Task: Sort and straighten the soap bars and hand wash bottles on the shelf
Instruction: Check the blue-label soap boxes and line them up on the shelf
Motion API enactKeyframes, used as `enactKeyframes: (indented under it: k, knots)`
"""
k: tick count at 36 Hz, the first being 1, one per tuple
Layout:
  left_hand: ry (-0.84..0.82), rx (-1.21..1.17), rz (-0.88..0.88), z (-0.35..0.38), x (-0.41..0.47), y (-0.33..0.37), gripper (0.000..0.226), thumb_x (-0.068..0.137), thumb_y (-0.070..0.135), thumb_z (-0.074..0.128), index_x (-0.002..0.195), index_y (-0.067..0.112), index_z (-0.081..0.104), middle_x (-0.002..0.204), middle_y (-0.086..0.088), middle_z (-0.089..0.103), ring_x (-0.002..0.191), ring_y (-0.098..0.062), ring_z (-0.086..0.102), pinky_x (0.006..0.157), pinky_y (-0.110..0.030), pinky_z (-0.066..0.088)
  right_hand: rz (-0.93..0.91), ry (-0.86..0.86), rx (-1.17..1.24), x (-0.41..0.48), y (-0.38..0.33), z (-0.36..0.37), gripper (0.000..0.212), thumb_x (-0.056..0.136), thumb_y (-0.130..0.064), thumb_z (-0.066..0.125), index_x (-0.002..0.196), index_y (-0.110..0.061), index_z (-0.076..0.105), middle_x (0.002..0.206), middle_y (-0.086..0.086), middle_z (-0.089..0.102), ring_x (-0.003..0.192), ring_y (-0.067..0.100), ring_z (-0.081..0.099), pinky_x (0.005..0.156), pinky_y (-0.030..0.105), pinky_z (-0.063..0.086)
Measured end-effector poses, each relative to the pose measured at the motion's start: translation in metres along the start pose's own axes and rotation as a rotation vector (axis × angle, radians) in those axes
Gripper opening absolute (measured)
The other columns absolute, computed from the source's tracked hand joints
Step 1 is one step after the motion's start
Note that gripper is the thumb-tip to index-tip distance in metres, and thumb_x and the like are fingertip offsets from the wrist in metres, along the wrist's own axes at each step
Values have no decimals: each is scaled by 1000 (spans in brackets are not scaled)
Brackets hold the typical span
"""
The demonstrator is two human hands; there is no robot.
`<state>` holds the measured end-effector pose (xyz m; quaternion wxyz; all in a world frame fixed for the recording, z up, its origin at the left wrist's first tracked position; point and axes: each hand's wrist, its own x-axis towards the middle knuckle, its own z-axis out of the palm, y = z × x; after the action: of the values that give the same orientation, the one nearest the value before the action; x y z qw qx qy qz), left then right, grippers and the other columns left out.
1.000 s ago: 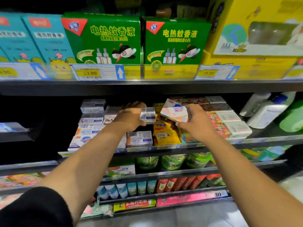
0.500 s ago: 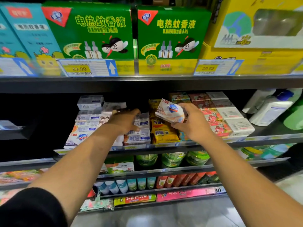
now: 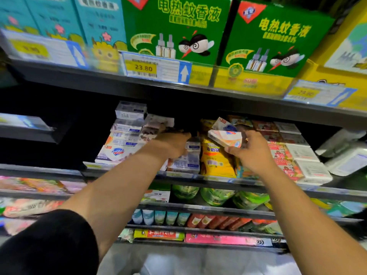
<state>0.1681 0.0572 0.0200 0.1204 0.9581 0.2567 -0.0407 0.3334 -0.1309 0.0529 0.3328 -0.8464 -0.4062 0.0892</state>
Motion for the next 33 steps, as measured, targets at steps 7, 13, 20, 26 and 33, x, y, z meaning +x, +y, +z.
enactKeyframes:
  k: [7, 13, 20, 26, 33]
  knots:
    - [-54, 59, -3, -1, 2, 2, 47, 98, 53, 50, 137, 27, 52, 142, -3, 54, 121, -30, 54, 96, -37, 45, 31, -31, -90, 2, -20, 0, 25, 83, -24, 81, 73, -23, 58, 64, -13, 53, 59, 4, 50, 48, 24, 31]
    - [-80, 186, 14, 2, -2, 2, 63, 97, 62, 42, 149, 25, 39, 158, 1, 36, 144, -28, 31, 116, -47, 22, 122, -81, -136, 8, -35, 0, 46, 88, -28, 77, 55, -17, 46, 49, -4, 43, 47, 13, 40, 40, 22, 23]
    - [-74, 256, 47, -9, -17, -10, 63, 98, 65, 32, 151, 32, 38, 168, 7, 3, 153, -23, -12, 120, -57, -12, 160, -283, -357, 29, -53, 17, 45, 93, -54, 62, 79, -11, 65, 75, 7, 60, 69, 21, 51, 60, 34, 34]
    - [84, 100, -96, -4, -29, -29, 73, 98, 65, 33, 159, 35, 6, 167, 5, -12, 153, -21, -14, 123, -48, -8, 227, -452, -330, 50, -66, 43, 40, 99, -51, 55, 68, -25, 52, 72, 0, 54, 69, 13, 50, 65, 30, 35]
    - [101, 71, -184, 10, -22, -32, 83, 96, 67, 31, 158, 30, -10, 163, 4, -26, 151, -22, -23, 122, -48, -11, -42, -302, -186, 64, -81, 64, 44, 95, -25, 69, 135, -9, 59, 137, 13, 59, 123, 31, 55, 103, 34, 42]
